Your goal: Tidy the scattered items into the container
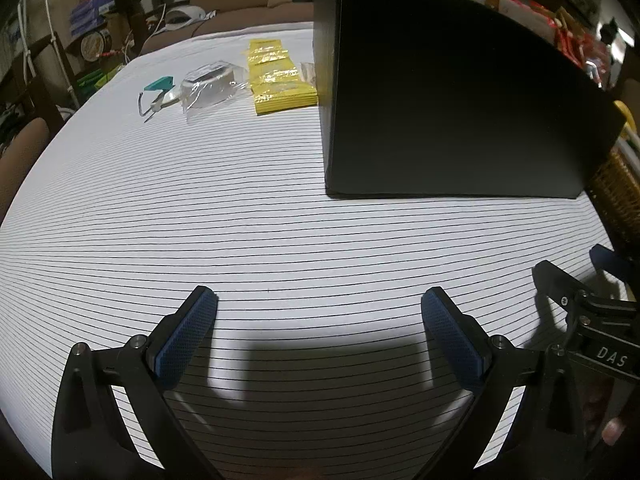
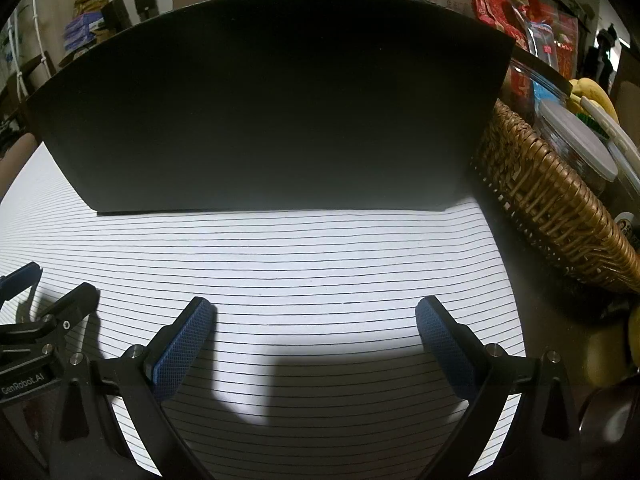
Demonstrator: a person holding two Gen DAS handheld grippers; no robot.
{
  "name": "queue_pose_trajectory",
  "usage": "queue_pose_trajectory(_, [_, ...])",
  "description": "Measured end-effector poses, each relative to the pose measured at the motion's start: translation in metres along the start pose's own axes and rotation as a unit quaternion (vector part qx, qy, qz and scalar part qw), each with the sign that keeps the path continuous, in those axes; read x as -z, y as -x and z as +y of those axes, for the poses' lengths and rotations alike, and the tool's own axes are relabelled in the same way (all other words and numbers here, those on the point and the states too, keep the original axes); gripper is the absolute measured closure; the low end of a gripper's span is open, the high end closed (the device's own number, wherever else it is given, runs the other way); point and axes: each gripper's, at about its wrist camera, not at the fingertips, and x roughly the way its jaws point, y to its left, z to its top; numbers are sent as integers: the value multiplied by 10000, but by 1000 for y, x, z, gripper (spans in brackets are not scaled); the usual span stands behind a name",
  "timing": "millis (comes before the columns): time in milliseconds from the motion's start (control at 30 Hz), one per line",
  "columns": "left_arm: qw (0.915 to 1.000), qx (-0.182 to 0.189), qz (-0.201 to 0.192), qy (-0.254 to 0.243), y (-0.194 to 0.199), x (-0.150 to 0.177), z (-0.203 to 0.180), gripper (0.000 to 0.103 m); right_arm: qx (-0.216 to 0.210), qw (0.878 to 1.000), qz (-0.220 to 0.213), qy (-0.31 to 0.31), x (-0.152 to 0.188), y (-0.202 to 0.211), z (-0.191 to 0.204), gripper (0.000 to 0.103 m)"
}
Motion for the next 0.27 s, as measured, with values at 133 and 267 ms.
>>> queue_pose_trajectory(133, [10000,1,-2,0,0,0,0,0,-2,10000,0,0,-1,0,0,0])
queue_pose_trajectory(267, [10000,0,-2,-1,0,0,0,0,-1,10000,0,0,-1,0,0,0])
